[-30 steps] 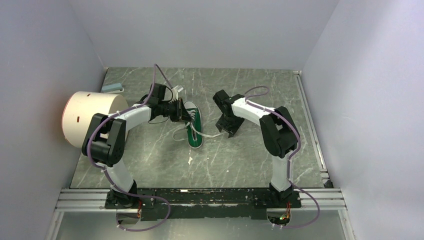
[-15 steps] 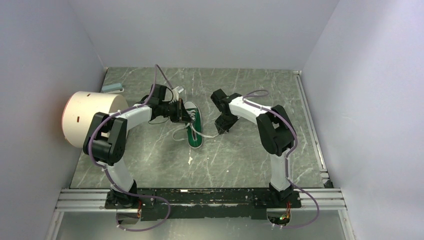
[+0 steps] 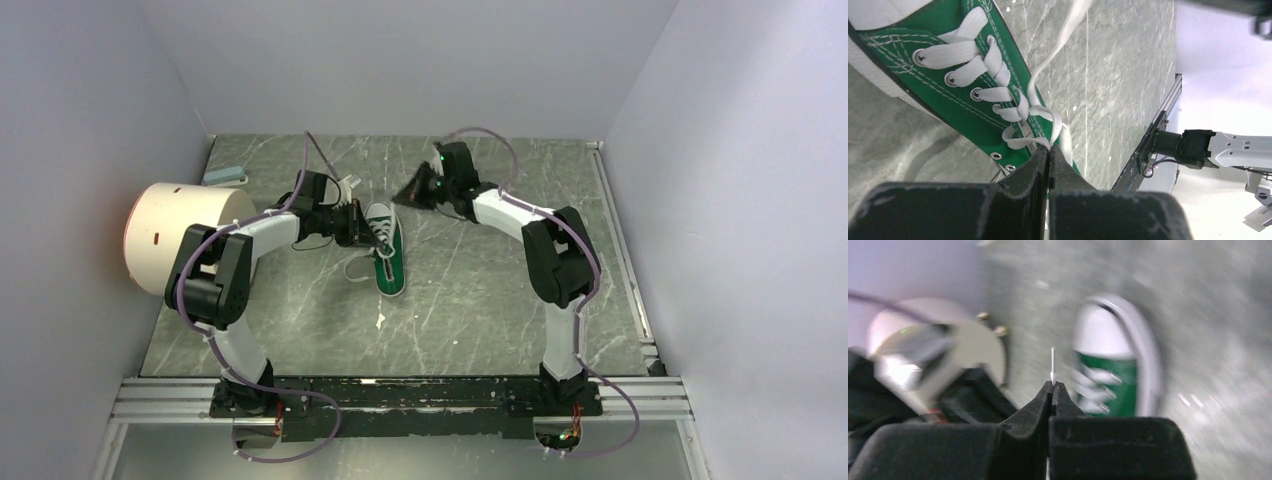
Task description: Tie the shoes
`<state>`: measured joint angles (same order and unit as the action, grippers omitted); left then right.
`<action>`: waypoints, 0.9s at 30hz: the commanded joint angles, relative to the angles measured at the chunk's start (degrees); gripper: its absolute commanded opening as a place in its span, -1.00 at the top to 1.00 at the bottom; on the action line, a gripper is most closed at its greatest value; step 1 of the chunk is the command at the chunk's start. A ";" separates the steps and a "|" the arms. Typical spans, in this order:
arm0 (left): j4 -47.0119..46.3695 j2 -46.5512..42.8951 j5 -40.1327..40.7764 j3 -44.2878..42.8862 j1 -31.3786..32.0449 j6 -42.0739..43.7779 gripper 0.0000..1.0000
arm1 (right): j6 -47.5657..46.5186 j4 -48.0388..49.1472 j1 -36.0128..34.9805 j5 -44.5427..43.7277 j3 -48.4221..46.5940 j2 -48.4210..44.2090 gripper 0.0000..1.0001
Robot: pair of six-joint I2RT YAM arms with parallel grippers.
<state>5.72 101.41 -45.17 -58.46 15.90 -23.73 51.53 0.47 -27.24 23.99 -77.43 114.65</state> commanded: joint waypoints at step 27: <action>-2.10 -5.91 3.23 5.74 -2.18 -1.36 0.90 | -2.70 -2.82 -12.18 -2.61 -22.76 13.46 0.23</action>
<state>4.38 94.78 -40.42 -50.33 13.76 -25.10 52.16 4.27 -41.36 23.24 -99.90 133.53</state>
